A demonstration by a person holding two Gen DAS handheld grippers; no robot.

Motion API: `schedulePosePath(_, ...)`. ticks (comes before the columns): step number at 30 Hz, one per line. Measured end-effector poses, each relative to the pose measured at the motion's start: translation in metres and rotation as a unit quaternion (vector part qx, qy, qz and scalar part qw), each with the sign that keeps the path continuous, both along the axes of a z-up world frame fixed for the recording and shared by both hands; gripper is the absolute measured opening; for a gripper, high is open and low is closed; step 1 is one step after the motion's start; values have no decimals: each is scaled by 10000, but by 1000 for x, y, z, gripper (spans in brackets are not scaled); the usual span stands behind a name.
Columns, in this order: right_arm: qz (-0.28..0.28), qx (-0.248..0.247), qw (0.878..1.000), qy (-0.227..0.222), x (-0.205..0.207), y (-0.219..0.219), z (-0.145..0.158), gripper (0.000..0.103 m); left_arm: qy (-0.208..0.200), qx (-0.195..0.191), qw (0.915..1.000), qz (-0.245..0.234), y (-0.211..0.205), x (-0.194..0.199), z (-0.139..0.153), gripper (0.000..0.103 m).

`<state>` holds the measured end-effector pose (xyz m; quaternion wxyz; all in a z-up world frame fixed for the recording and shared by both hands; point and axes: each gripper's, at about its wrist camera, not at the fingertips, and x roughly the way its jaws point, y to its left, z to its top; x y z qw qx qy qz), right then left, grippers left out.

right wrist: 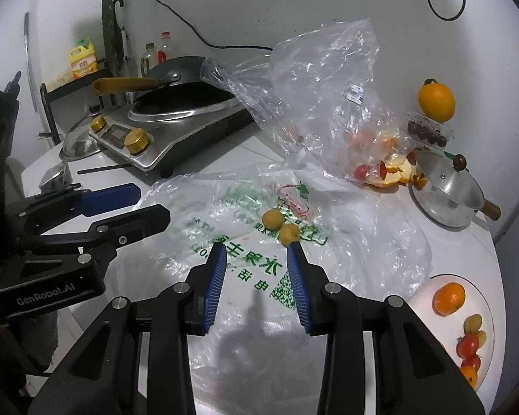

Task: Organize fruits
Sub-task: 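Move both grippers back over the plastic bag toward the small yellow fruits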

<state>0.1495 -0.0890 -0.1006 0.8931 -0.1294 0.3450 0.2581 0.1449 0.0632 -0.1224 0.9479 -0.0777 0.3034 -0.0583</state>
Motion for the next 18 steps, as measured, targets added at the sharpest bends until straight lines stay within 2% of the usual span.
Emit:
schedulePosePath(9,-39,31,10000,46,24,7,-4,38,-25,16,10000,-1,8,18,1,50)
schedulePosePath(18,-217,-84,9994,239,55,13,-24,38,131,-106,9999,19,13,43,-10,50)
